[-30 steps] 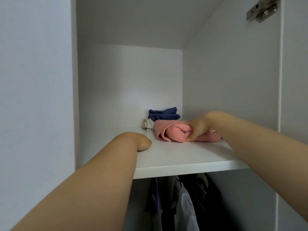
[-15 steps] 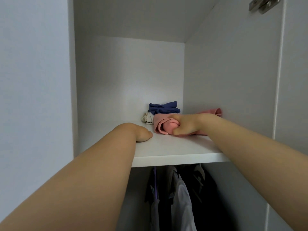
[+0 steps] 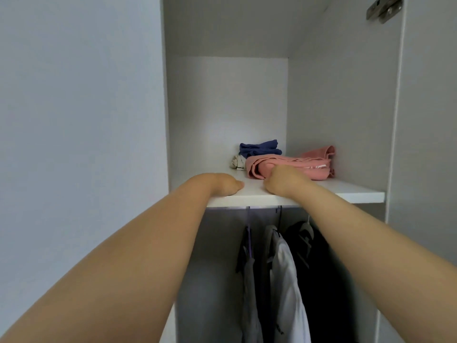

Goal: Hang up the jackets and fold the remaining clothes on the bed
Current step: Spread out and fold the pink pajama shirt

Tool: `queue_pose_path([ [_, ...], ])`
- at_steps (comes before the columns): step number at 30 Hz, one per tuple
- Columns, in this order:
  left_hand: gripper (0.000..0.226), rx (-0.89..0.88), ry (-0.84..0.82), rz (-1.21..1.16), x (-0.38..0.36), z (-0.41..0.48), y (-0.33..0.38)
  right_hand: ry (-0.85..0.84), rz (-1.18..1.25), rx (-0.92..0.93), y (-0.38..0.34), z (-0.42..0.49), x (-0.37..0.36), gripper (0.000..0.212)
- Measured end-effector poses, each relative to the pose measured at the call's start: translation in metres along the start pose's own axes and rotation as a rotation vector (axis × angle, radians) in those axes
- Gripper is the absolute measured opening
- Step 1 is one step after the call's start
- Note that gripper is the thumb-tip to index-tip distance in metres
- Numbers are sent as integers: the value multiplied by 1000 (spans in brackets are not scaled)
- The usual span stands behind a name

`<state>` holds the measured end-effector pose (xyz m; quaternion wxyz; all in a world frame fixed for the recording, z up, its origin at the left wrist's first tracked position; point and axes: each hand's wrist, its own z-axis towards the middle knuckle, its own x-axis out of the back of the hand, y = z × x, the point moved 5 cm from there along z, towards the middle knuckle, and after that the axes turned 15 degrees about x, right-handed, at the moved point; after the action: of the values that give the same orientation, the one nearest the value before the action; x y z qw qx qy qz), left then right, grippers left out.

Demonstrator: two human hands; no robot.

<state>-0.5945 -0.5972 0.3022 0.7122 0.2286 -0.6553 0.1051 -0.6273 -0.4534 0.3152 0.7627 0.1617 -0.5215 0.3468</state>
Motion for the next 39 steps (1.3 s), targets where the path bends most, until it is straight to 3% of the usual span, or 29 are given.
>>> queue_pose_path([
  [3, 52, 12, 185, -79, 7, -22, -7, 168, 71, 14, -7, -16, 1, 17],
  [7, 35, -55, 431, -114, 10, -62, -22, 399, 84, 78, -21, -32, -1, 25],
  [11, 35, -295, 750, -43, 10, -124, -41, 574, 104, 280, -49, -55, -7, 16],
  [14, 37, -293, 881, -34, 4, -166, -68, 647, 94, 464, -81, -81, -23, 24],
  [19, 46, 69, 868, 21, -35, -230, -133, 642, 187, 666, -147, -126, -56, 34],
  [26, 60, 532, 711, 112, -89, -368, -257, 342, 392, 911, -292, -206, -125, 45],
  [34, 61, 1061, 598, 164, -146, -596, -392, 45, 608, 1291, -506, -370, -175, 49],
  [39, 64, 1432, 544, 24, -199, -771, -446, -179, 727, 1527, -627, -519, -193, 45],
])
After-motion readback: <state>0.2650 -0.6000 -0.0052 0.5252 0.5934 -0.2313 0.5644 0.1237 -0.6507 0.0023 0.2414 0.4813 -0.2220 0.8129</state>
